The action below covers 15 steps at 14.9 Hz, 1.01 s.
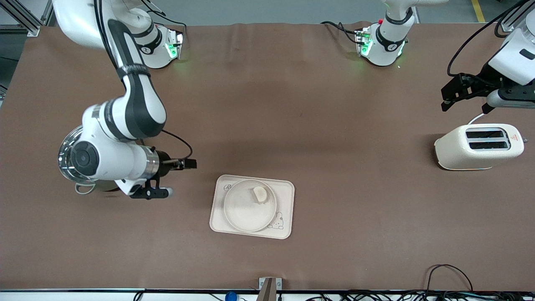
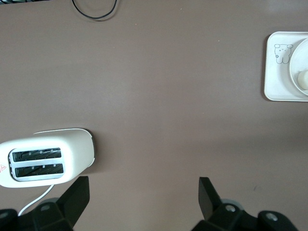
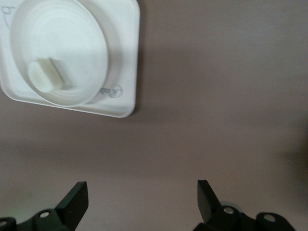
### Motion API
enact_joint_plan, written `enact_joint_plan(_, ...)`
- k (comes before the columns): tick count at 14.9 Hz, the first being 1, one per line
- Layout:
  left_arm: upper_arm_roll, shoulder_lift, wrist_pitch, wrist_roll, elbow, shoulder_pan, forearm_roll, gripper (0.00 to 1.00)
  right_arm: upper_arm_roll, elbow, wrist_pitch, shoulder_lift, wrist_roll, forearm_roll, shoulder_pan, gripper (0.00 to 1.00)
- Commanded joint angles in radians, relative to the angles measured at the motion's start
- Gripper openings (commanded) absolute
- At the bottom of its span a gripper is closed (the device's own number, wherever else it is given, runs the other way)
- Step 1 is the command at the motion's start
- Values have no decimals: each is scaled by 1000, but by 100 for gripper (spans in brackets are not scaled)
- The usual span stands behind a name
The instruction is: Place bun in plate and plate on tray
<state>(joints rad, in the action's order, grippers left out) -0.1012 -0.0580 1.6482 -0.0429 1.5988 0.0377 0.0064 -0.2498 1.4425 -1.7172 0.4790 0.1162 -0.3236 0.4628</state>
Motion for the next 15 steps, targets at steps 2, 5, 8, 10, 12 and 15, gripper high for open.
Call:
enact_joint_plan(2, -2, 6, -18, 12, -20, -4, 15, 100, 7, 137, 123, -222, -18, 93, -58, 100)
enact_joint_plan(5, -2, 6, -18, 12, -20, -4, 15, 100, 13, 288, 125, -416, -23, 139, -101, 100)
enact_joint_plan(8, -2, 6, -18, 14, -20, -4, 15, 100, 67, 297, 177, -508, -21, 196, -202, 100)
enact_joint_plan(10, -2, 6, -18, 15, -20, -4, 17, 100, 101, 297, 209, -558, -23, 234, -275, 100)
enact_joint_plan(12, -2, 6, -21, 14, -20, -4, 15, 100, 199, 297, 212, -624, -20, 347, -341, 100)
enact_joint_plan(15, -2, 6, -22, 17, -20, -4, 15, 100, 230, 299, 226, -691, -12, 405, -391, 100)
